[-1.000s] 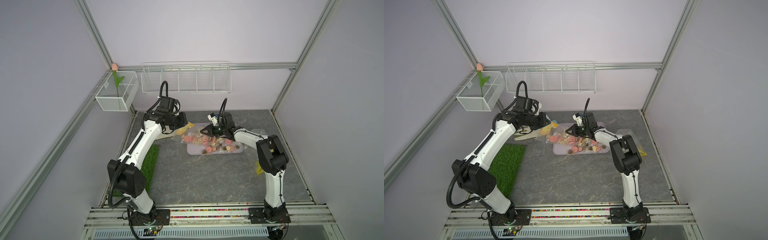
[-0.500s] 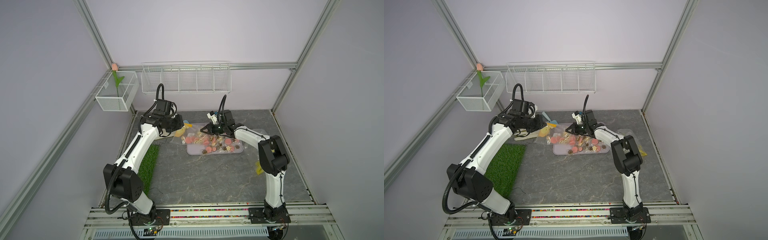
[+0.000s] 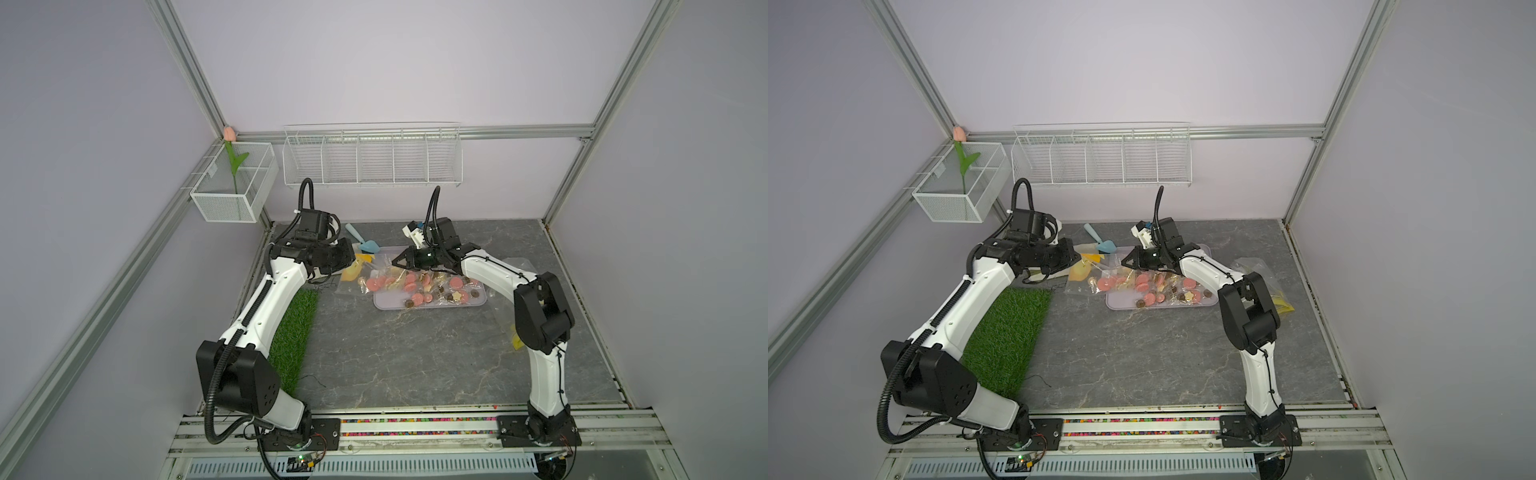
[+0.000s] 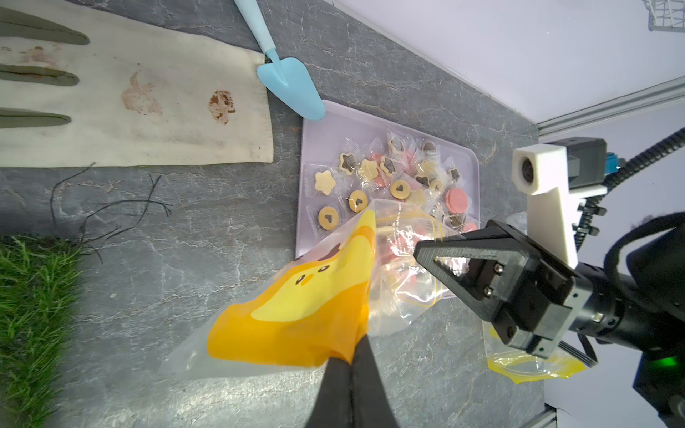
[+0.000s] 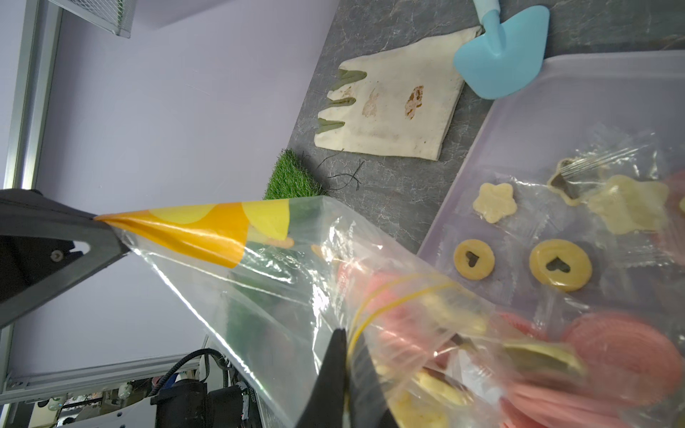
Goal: Pour cookies out of the ziploc bag
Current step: 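Pour the cookies out of the ziploc bag onto the tray.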
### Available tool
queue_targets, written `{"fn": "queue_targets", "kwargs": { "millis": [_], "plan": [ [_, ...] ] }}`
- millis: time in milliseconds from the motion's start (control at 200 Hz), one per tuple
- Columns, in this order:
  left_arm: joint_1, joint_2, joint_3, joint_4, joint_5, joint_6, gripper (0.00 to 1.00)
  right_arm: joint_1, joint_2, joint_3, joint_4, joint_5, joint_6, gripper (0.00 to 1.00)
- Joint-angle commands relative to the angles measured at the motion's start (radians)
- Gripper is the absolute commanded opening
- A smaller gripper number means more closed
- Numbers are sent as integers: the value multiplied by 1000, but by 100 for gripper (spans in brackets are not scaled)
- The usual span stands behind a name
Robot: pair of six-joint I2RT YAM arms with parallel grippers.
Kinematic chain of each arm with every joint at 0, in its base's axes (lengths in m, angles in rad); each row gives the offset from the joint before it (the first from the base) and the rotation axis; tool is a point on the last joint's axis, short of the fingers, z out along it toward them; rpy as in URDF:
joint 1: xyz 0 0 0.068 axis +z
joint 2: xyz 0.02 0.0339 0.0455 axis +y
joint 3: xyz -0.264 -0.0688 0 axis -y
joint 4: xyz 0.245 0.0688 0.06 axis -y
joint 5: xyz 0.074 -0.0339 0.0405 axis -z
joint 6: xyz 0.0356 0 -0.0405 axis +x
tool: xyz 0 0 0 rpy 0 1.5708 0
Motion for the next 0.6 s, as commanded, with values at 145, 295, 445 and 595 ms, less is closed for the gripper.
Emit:
{"fn": "queue_targets", "kwargs": {
  "millis": [145, 295, 445, 595],
  "plan": [
    [30, -40, -31, -1, -1, 35, 0, 19, 50, 45, -7, -5, -18, 7],
    [41, -50, -40, -9, -7, 45, 0, 25, 59, 47, 17, -12, 1, 7],
    [58, -68, -48, -10, -8, 48, 0, 34, 76, 68, 13, -17, 4, 7],
    [74, -77, -65, -9, -3, 42, 0, 42, 91, 72, 33, -36, 21, 7]
  ]
}}
